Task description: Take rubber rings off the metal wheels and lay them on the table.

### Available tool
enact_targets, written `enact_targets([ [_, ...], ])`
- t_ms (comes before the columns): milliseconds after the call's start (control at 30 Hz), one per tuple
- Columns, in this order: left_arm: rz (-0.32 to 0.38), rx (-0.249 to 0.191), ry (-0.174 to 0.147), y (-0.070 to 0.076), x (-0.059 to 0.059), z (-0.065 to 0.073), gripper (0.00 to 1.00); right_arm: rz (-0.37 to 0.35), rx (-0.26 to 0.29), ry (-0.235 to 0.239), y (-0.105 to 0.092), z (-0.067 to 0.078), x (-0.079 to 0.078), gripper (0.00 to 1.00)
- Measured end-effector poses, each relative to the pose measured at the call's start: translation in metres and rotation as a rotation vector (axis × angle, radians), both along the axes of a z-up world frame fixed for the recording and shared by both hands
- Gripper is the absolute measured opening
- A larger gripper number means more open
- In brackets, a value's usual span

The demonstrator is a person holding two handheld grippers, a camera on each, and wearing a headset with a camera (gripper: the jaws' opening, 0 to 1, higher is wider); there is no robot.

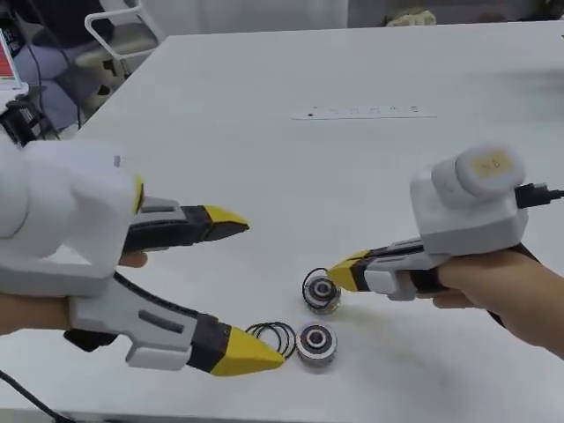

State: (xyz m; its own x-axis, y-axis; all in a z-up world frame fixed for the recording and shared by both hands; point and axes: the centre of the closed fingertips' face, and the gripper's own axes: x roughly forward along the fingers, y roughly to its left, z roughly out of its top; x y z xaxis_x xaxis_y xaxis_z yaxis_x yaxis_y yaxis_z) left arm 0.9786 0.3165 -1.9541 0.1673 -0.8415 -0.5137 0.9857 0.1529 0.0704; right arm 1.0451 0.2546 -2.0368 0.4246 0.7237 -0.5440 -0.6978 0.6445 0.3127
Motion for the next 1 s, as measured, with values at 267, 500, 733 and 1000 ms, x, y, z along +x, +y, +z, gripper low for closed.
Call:
enact_targets([
  [267,0.108,-0.011,-0.018,0.031,-0.001,-0.001,0.79,-0.025,0.028,-0.006,-0.004,0.008,0.004,0.0],
  [500,0.187,-0.026,0.024,0.042,-0.01,-0.02,0.8,-0.042,0.058,-0.01,-0.004,0.016,0.003,0.0],
  [733,0.22,-0.022,0.04,0.042,-0.014,-0.032,0.78,-0.034,0.075,-0.015,0.0,0.023,-0.002,0.0],
  [1000,0.252,-0.005,0.056,0.046,-0.011,-0.041,0.78,-0.014,0.109,-0.005,0.011,0.029,-0.008,0.0],
])
